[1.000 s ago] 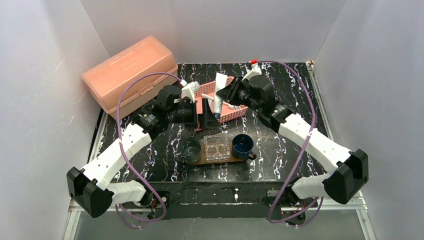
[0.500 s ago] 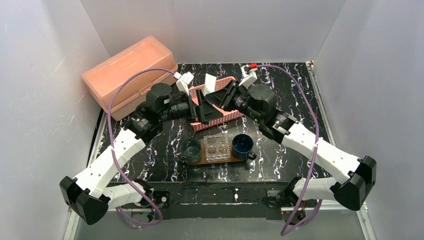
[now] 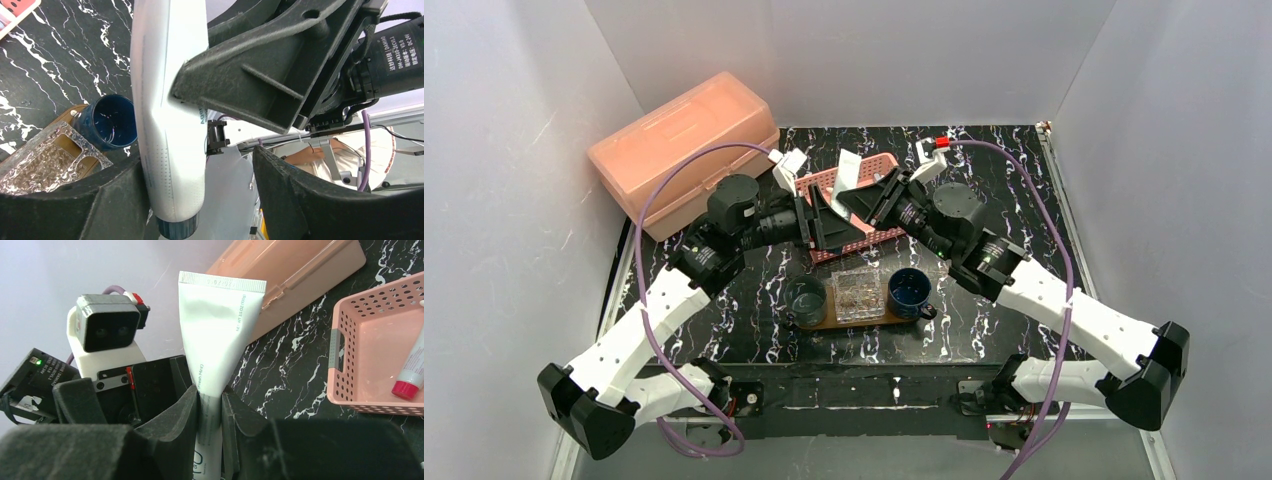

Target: Prepare toiletry sets of a toothbrush and toothpaste on the tray

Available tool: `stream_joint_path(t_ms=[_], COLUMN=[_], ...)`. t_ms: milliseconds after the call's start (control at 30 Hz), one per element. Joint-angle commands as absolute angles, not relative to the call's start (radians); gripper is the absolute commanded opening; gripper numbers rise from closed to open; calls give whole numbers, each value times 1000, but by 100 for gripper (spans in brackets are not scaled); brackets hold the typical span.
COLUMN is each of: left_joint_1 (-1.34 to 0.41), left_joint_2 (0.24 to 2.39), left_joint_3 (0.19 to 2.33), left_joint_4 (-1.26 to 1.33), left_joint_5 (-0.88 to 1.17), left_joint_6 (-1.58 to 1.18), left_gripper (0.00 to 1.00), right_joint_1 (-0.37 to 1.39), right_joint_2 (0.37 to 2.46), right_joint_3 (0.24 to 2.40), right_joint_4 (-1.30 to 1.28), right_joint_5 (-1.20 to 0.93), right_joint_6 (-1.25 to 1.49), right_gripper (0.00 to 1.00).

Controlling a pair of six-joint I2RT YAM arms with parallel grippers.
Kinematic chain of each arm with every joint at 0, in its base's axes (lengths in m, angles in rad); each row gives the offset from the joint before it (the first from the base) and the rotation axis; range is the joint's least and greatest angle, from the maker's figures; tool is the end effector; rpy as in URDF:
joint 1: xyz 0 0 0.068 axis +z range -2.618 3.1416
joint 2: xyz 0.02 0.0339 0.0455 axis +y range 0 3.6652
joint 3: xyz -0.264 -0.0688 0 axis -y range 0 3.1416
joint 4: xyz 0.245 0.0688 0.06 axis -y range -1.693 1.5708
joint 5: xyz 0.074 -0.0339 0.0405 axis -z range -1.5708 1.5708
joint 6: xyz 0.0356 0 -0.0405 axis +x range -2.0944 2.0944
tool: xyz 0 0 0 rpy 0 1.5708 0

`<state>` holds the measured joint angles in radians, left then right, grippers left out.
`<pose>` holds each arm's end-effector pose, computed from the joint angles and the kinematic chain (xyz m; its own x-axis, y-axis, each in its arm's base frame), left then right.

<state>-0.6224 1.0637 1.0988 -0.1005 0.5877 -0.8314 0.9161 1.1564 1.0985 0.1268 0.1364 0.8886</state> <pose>0.1818 -0.1548 0.4061 -0.7264 -0.2356 -0.6456 0.5906 0.2664 -0.7617 0.1687 0.2118 0.4084 -0.5194 0.5862 -0.6217 -0.4759 0.4058 0.7803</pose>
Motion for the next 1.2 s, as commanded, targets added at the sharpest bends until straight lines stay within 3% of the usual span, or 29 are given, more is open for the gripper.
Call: stream_joint_path(t_ms=[0, 167, 333, 533, 600, 667, 833, 1167], left_joint_1=[-626, -626, -626, -626, -626, -626, -627, -626], left_joint_2=[1030, 1030, 1024, 1007, 1003, 999, 985, 951], left_joint_3=[1075, 1058, 1052, 1037, 1030, 1024, 1007, 1004], left_joint_4=[-53, -31, -30, -30, -32, -35, -47, -109], left_joint_5=[639, 658, 669, 689, 697, 706, 729, 894], left_joint_6=[-845, -860, -853, -852, -848, -841, -817, -743], left_gripper=[64, 55, 33, 16, 8, 0, 0, 0], right_joint_1=[932, 947, 965, 978, 981, 985, 985, 983], right_joint_2=[1112, 1101, 1095, 1080, 1078, 1073, 1054, 998], right_joint_3=[1100, 1088, 1082, 1066, 1060, 1052, 1045, 1125], right_joint_4=[233, 242, 236, 233, 235, 235, 210, 24], right_joint_5=[180, 195, 213, 240, 239, 239, 224, 188], right_joint_6=[900, 900, 898, 890, 886, 879, 831, 595], right_gripper=[30, 30, 30, 33, 36, 44, 62, 78])
